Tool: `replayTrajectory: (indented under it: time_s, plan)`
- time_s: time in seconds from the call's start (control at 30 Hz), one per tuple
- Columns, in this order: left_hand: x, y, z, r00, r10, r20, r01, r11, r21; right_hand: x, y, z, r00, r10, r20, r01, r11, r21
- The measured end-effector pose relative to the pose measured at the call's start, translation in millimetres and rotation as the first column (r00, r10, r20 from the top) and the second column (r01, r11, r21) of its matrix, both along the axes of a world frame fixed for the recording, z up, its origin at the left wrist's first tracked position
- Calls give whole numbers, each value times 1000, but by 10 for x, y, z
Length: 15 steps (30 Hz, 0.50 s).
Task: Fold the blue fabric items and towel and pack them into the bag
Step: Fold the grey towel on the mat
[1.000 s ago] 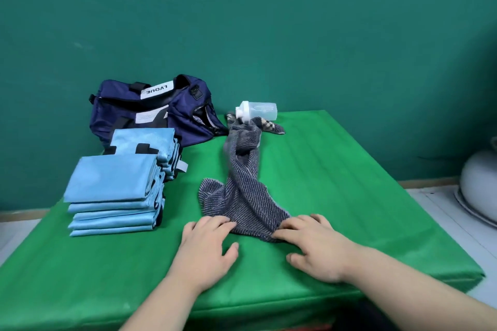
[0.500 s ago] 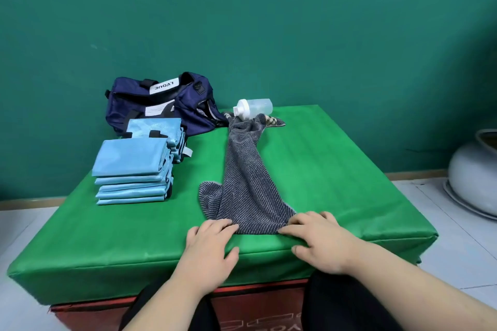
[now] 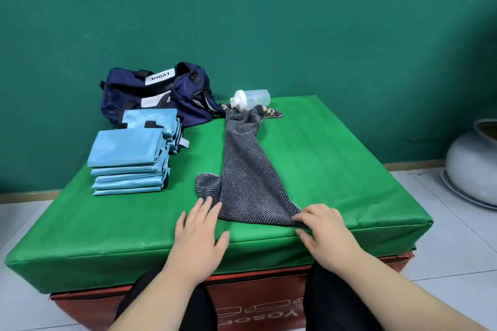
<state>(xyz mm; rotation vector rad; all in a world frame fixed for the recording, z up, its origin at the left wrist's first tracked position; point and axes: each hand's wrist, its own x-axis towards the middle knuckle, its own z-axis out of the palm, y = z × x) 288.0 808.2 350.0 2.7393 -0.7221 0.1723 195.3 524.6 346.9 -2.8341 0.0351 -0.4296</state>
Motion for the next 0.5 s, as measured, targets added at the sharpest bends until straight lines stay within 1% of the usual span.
replayTrajectory:
  time_s: [0.1,0.17,0.3,0.4,0.5]
  plan:
    - [70,0,-20,1000,7,7,-8,1000,9,-16,-72,-63,989,-30,146,26,999,30]
    - [120,-3,-51,999,-12,49,13,1000,-23,-34,-146,-64,978,-72,196,54,994,94]
    - [215,-56,-142,984,-86,153,102,990,-97,-53,-255,-41,957,-184,224,131,964,233]
    - [220,-92,-149,973,-116,202,146,979,-142,-105,-234,6,952,-192,237,113,944,310]
    - [223,-120,-114,978,-97,186,127,980,-153,-195,-153,86,947,-214,240,89,891,445]
